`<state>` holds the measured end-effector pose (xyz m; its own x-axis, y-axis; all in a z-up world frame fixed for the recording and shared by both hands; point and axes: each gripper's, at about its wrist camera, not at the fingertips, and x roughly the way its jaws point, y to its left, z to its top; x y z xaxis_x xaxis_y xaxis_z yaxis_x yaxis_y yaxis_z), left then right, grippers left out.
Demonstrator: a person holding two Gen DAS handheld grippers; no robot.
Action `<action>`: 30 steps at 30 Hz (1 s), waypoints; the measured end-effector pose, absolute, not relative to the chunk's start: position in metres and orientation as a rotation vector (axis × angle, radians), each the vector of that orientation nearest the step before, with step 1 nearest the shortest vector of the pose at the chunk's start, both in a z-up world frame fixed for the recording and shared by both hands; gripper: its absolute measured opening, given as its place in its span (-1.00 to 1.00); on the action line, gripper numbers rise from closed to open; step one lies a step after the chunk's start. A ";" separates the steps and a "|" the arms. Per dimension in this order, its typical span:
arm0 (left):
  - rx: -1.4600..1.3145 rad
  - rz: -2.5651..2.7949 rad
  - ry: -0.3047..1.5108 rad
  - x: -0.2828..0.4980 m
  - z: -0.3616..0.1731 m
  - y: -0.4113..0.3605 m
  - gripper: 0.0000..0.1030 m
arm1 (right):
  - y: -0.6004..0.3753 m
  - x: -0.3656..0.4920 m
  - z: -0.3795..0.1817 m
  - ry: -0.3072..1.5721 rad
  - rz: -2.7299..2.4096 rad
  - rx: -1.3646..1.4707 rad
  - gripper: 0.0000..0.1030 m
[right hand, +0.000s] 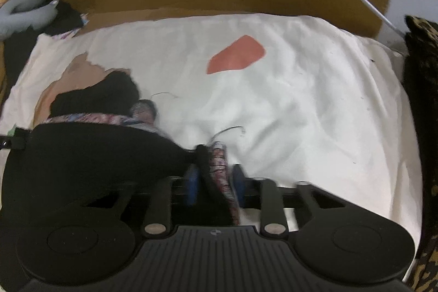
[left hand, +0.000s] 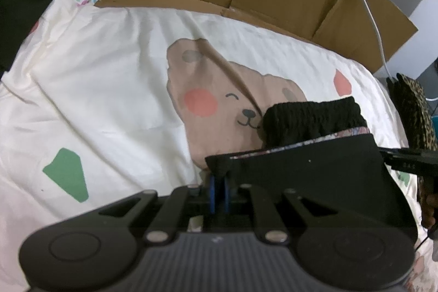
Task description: Fold clothes
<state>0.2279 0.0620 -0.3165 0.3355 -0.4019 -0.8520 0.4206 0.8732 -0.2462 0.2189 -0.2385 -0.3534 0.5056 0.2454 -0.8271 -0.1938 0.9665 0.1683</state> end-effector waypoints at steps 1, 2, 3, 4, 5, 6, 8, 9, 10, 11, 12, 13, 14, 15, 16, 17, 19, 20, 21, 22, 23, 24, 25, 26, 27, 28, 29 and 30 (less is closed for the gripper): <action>0.015 -0.536 1.101 0.227 -0.316 0.063 -0.86 | -0.237 0.219 -0.352 1.009 0.270 0.053 -0.85; 0.010 -0.535 1.096 0.226 -0.315 0.064 -0.87 | -0.238 0.218 -0.350 1.007 0.269 0.056 -0.87; -0.004 -0.529 1.089 0.224 -0.313 0.066 -0.87 | -0.239 0.217 -0.348 1.005 0.267 0.060 -0.89; -0.022 -0.522 1.083 0.221 -0.310 0.069 -0.87 | -0.243 0.215 -0.343 0.994 0.255 0.083 -0.90; -0.041 -0.516 1.077 0.218 -0.307 0.072 -0.87 | -0.248 0.213 -0.338 0.984 0.243 0.107 -0.91; -0.051 -0.514 1.067 0.215 -0.304 0.075 -0.87 | -0.254 0.211 -0.331 0.969 0.229 0.136 -0.91; -0.067 -0.513 1.050 0.211 -0.297 0.079 -0.88 | -0.267 0.207 -0.316 0.937 0.200 0.193 -0.91; -0.076 -0.515 1.045 0.210 -0.293 0.080 -0.88 | -0.271 0.205 -0.309 0.923 0.196 0.210 -0.91; -0.084 -0.518 1.039 0.209 -0.289 0.080 -0.88 | -0.276 0.202 -0.303 0.909 0.191 0.227 -0.91; -0.091 -0.520 1.034 0.208 -0.285 0.081 -0.88 | -0.278 0.201 -0.297 0.899 0.192 0.243 -0.91; -0.089 -0.524 1.025 0.207 -0.282 0.080 -0.88 | -0.280 0.199 -0.292 0.889 0.192 0.258 -0.91; -0.092 -0.524 1.021 0.207 -0.280 0.080 -0.88 | -0.281 0.198 -0.287 0.879 0.193 0.262 -0.91; -0.097 -0.525 1.018 0.207 -0.278 0.080 -0.88 | -0.281 0.195 -0.282 0.868 0.195 0.266 -0.91; -0.101 -0.525 1.015 0.207 -0.275 0.080 -0.88 | -0.281 0.194 -0.279 0.861 0.195 0.268 -0.91; -0.105 -0.525 1.011 0.207 -0.273 0.081 -0.88 | -0.281 0.192 -0.277 0.856 0.196 0.270 -0.91; -0.107 -0.524 1.008 0.207 -0.272 0.081 -0.88 | -0.280 0.191 -0.275 0.850 0.196 0.271 -0.91; -0.107 -0.519 1.002 0.208 -0.271 0.081 -0.88 | -0.279 0.192 -0.273 0.844 0.197 0.275 -0.91; -0.112 -0.515 1.000 0.209 -0.270 0.082 -0.88 | -0.279 0.194 -0.272 0.843 0.198 0.277 -0.91; -0.117 -0.512 0.998 0.211 -0.270 0.082 -0.88 | -0.278 0.196 -0.271 0.842 0.198 0.280 -0.91; -0.122 -0.508 0.996 0.212 -0.269 0.082 -0.88 | -0.278 0.198 -0.271 0.841 0.199 0.282 -0.91; -0.127 -0.504 0.994 0.213 -0.269 0.083 -0.88 | -0.278 0.200 -0.270 0.840 0.199 0.284 -0.91; -0.125 -0.503 0.990 0.215 -0.268 0.083 -0.88 | -0.277 0.202 -0.269 0.839 0.200 0.286 -0.91; -0.123 -0.503 0.987 0.216 -0.267 0.082 -0.88 | -0.277 0.204 -0.269 0.838 0.200 0.288 -0.91; -0.123 -0.502 0.981 0.218 -0.266 0.082 -0.88 | -0.276 0.206 -0.268 0.838 0.201 0.291 -0.91; -0.123 -0.501 0.976 0.220 -0.265 0.082 -0.88 | -0.276 0.208 -0.267 0.837 0.201 0.293 -0.91; -0.121 -0.498 0.977 0.222 -0.267 0.082 -0.88 | -0.275 0.210 -0.267 0.836 0.202 0.295 -0.91; -0.118 -0.495 0.979 0.224 -0.269 0.082 -0.88 | -0.275 0.212 -0.266 0.835 0.202 0.297 -0.91; -0.116 -0.492 0.982 0.226 -0.271 0.081 -0.88 | -0.274 0.214 -0.265 0.834 0.203 0.299 -0.91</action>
